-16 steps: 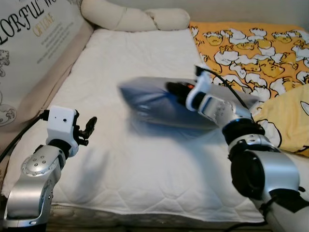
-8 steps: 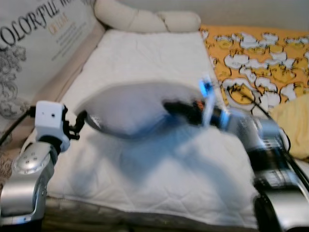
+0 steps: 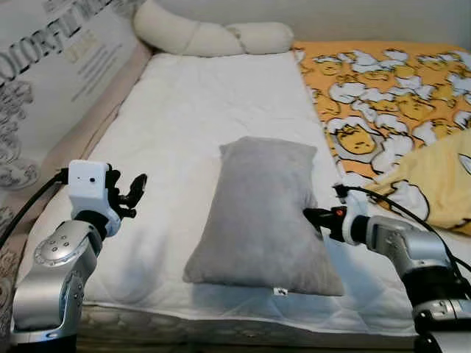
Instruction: Clean up the room
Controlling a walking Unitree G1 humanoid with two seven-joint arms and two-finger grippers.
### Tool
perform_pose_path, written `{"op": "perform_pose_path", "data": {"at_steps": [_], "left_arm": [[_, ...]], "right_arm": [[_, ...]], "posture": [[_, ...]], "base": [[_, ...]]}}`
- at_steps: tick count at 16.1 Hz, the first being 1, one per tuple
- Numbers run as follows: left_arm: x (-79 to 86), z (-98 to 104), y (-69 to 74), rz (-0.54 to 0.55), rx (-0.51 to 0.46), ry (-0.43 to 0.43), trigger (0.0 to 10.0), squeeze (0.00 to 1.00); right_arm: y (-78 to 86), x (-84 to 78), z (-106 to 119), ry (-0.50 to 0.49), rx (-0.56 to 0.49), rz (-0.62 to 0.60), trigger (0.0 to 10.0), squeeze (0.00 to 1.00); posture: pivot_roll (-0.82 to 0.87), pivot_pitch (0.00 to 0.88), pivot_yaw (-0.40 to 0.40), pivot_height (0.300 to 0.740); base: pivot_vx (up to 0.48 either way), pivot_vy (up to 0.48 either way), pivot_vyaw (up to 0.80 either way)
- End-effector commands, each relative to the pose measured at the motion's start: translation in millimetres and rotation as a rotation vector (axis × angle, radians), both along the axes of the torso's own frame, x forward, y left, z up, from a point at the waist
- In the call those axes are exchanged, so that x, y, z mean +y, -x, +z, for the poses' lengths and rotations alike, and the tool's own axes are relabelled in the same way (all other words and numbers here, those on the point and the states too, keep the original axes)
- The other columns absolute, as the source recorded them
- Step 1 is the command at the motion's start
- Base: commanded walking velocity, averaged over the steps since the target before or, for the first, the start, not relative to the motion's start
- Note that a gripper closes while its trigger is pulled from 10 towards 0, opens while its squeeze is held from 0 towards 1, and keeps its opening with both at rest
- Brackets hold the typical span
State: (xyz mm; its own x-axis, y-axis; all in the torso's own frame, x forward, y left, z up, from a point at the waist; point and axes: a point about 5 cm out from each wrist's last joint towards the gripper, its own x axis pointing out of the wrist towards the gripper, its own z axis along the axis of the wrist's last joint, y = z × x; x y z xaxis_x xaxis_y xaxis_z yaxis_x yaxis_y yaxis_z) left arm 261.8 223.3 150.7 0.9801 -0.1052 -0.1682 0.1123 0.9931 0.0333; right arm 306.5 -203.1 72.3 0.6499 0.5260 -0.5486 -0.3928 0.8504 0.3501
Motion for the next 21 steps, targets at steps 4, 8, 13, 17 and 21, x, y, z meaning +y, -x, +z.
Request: {"op": "perform_pose_path", "data": {"at_steps": [4,8,13,17,21], "left_arm": [[-25.6,-6.3,-7.8,-0.117,0.020,0.100,10.0,0.01],[-46.5,-34.8,-45.7,-0.161,0.065,0.298,10.0,1.00],[-64.5,-65.0,-69.0,-0.186,0.196,0.410,10.0,1.00],[-75.2,-86.3,-68.2,-0.261,0.274,0.552,10.0,1.00],[-96.0,-99.3,-54.7,-0.416,0.339,0.730,10.0,1.00]], "right_arm": [[-3.0,-13.8,-3.6,0.140,-0.068,-0.066,7.8,0.00],[-6.2,-4.7,-7.1,0.002,-0.078,-0.181,10.0,1.00],[-2.4,-14.8,-13.2,-0.168,-0.081,-0.332,10.0,1.00],[1.3,-28.1,-15.1,-0.199,-0.092,-0.419,10.0,1.00],[4.6,-27.2,-6.1,-0.376,-0.092,-0.384,10.0,1.00]], "posture": [[-0.01,0.000,0.032,0.740],[-0.01,0.000,0.030,0.740],[-0.03,0.000,0.041,0.740],[-0.05,0.000,0.040,0.740],[-0.05,0.000,0.023,0.740]], "base": [[0.000,0.000,0.00],[0.000,0.000,0.00],[0.000,0.000,0.00],[0.000,0.000,0.00],[0.000,0.000,0.00]]}}
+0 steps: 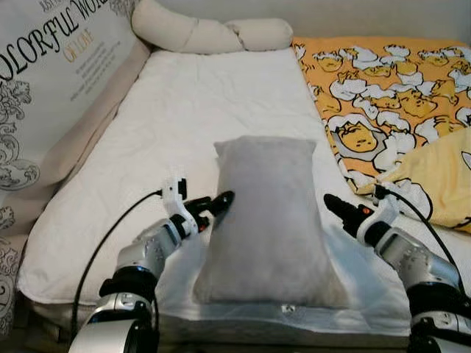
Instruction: Clean up the room
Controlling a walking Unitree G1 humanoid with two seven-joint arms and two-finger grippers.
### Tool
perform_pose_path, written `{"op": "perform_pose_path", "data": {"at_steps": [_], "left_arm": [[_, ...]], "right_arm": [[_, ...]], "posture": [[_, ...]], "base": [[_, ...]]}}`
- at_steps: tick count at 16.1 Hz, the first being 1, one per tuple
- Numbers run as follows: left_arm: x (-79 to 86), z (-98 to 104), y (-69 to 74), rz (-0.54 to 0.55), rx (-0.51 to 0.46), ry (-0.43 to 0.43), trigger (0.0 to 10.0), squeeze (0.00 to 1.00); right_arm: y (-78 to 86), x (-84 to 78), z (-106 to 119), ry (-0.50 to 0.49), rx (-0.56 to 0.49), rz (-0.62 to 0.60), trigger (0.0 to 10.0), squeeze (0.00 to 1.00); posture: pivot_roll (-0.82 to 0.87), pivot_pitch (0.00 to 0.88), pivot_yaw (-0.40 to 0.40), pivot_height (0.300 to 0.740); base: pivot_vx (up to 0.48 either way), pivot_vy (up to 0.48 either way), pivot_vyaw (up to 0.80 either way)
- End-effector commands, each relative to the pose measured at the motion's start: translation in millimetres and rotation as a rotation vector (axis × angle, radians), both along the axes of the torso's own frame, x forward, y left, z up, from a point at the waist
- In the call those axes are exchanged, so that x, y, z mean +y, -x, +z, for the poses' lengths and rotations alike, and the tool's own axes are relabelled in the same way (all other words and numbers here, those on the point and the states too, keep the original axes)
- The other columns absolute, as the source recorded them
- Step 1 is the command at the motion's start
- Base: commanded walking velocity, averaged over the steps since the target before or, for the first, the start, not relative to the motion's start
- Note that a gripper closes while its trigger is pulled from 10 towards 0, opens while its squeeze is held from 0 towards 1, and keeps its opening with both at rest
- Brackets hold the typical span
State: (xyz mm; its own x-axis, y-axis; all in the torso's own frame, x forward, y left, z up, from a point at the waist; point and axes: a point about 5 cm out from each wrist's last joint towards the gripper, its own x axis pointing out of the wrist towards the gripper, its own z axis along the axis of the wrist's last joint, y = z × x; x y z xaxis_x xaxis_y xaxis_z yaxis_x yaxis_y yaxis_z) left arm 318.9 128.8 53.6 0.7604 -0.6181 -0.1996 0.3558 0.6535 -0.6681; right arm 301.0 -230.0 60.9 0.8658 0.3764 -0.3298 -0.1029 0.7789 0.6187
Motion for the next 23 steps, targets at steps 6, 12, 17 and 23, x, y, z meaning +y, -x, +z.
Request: {"op": "perform_pose_path", "data": {"at_steps": [6,12,17,23], "left_arm": [[-8.2,-25.3,19.2,-0.116,0.082,0.023,10.0,1.00],[-28.2,-42.1,33.3,-0.290,0.088,-0.170,10.0,1.00],[-25.2,-41.9,32.5,-0.291,0.081,-0.180,10.0,0.15],[-15.3,-44.3,29.2,-0.227,0.096,-0.228,0.0,0.00]], "right_arm": [[14.0,24.1,-20.4,-0.097,0.146,0.176,10.0,1.00],[12.9,64.3,-34.0,-0.065,0.197,0.341,5.6,0.00],[14.2,75.9,-41.4,-0.034,0.236,0.377,0.0,0.00],[11.9,83.5,-39.9,-0.014,0.191,0.419,0.0,0.00]], "posture": [[-0.05,0.000,0.029,0.740],[-0.05,0.000,0.032,0.740],[-0.04,0.000,0.026,0.740],[-0.03,0.000,0.021,0.740]], "base": [[0.000,0.000,0.00],[0.000,0.000,0.00],[0.000,0.000,0.00],[0.000,0.000,0.00]]}}
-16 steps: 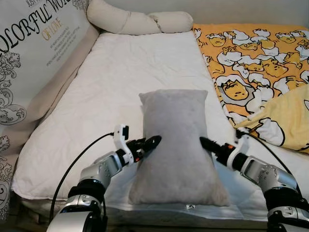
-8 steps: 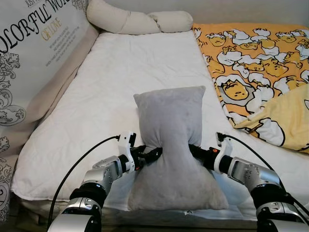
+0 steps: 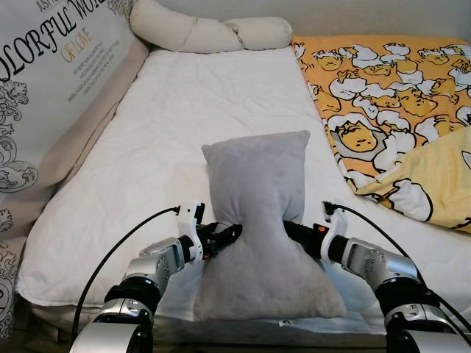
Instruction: Clean up the room
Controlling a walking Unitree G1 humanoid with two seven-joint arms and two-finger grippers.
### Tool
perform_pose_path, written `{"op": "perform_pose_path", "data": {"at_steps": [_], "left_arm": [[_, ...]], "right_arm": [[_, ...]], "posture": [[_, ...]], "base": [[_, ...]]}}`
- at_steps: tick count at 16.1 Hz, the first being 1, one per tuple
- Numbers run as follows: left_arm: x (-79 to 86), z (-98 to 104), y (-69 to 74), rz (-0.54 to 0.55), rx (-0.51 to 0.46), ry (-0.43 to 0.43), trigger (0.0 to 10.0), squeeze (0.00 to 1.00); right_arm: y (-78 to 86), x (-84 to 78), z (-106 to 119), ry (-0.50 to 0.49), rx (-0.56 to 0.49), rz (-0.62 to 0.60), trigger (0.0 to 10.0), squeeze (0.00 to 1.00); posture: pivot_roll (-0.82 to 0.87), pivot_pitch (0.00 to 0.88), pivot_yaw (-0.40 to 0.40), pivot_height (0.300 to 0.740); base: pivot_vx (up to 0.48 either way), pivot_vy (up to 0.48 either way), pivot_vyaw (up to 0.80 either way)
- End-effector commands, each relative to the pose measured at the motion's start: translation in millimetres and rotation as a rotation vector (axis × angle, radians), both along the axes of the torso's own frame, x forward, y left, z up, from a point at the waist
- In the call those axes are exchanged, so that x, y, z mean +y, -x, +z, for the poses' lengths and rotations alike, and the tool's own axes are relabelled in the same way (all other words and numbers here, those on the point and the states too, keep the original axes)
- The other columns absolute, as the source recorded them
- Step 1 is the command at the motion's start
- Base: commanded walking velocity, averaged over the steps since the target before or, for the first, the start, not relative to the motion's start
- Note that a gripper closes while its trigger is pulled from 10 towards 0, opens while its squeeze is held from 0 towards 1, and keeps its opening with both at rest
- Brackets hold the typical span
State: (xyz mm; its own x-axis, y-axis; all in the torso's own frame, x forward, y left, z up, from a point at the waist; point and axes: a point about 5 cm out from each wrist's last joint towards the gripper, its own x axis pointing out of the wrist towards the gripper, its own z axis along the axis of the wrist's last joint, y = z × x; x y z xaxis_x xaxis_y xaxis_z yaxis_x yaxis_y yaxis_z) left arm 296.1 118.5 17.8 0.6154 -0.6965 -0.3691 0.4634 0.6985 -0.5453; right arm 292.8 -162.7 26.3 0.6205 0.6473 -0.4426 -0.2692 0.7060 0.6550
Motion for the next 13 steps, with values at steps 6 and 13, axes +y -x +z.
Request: {"op": "perform_pose_path", "data": {"at_steps": [6,13], "left_arm": [[-3.6,-10.6,10.2,-0.053,0.036,-0.037,0.0,0.00],[-6.4,-8.9,9.8,-0.072,0.023,-0.050,0.0,0.00]], "right_arm": [[3.0,27.1,-7.1,0.004,0.028,0.076,0.0,0.00],[2.4,38.5,-4.7,-0.032,0.080,0.071,0.0,0.00]], "posture": [[-0.04,0.000,0.030,0.740],[-0.03,0.000,0.019,0.740]], "base": [[0.000,0.000,0.00],[0.000,0.000,0.00]]}}
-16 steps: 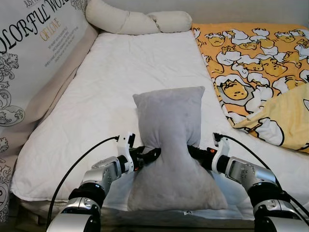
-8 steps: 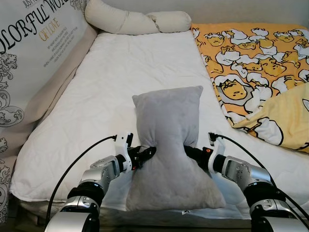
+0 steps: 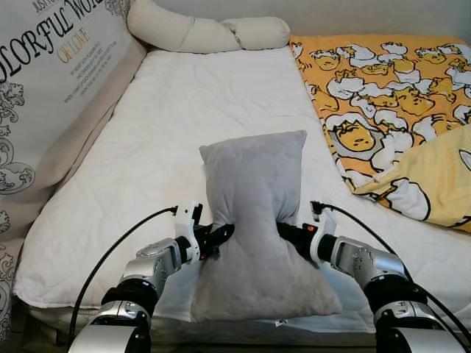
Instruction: Clean up the room
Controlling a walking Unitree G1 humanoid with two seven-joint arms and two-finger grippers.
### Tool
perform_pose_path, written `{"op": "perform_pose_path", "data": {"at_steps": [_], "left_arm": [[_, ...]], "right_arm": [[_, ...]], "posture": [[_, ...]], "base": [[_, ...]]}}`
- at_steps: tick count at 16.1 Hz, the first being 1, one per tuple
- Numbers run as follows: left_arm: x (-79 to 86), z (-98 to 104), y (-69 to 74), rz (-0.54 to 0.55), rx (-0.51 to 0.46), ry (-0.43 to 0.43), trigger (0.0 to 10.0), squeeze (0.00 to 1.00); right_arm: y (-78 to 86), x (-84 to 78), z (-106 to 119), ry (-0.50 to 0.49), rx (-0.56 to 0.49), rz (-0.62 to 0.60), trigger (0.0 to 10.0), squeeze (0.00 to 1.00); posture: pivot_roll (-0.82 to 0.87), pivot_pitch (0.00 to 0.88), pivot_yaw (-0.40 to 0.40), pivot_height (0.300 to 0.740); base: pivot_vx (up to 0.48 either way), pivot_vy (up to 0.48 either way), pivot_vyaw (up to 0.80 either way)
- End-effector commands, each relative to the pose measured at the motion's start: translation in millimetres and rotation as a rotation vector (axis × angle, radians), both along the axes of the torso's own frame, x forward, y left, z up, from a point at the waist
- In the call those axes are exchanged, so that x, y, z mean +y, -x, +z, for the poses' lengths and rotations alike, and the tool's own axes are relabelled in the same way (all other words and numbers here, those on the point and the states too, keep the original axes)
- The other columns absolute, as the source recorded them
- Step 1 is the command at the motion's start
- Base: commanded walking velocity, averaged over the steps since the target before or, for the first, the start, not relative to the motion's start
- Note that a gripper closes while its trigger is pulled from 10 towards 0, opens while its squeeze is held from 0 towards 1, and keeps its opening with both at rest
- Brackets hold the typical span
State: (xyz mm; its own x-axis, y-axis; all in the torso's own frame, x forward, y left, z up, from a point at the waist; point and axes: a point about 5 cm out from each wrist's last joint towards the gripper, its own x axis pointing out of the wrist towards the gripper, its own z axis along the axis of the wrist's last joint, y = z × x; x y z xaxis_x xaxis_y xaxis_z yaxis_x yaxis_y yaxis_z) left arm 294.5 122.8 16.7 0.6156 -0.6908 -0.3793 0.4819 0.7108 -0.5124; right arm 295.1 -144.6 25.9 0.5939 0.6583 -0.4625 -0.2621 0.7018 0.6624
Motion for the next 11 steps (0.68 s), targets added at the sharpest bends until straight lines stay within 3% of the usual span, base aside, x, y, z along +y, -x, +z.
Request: {"op": "perform_pose_path", "data": {"at_steps": [1,5,7,10,11], "left_arm": [[-12.4,-5.4,7.3,-0.074,0.035,-0.009,0.0,0.00],[-12.1,6.2,-1.2,-0.066,-0.012,-0.011,0.0,0.00],[-12.6,21.9,-7.9,-0.077,-0.087,-0.035,0.0,0.00],[-12.4,56.1,-16.2,-0.042,-0.214,-0.041,0.0,0.00],[-11.0,81.8,-19.8,0.012,-0.288,-0.036,0.0,0.00]], "right_arm": [[3.3,23.4,-1.0,-0.040,0.043,0.067,0.0,0.00],[-4.8,29.2,14.4,-0.062,-0.012,0.074,0.0,0.00],[-10.1,33.5,31.1,-0.056,-0.113,0.077,0.0,0.00],[-13.4,36.8,53.1,-0.070,-0.227,0.050,0.0,0.00],[-16.9,35.0,70.2,-0.074,-0.301,-0.014,0.0,0.00]], "posture": [[-0.03,0.000,0.021,0.740],[-0.03,0.000,0.019,0.740],[-0.02,0.000,0.016,0.740],[-0.02,0.000,0.014,0.740],[-0.02,0.000,0.016,0.740]], "base": [[0.000,0.000,0.00],[0.000,0.000,0.00],[0.000,0.000,0.00],[0.000,0.000,0.00],[0.000,0.000,0.00]]}}
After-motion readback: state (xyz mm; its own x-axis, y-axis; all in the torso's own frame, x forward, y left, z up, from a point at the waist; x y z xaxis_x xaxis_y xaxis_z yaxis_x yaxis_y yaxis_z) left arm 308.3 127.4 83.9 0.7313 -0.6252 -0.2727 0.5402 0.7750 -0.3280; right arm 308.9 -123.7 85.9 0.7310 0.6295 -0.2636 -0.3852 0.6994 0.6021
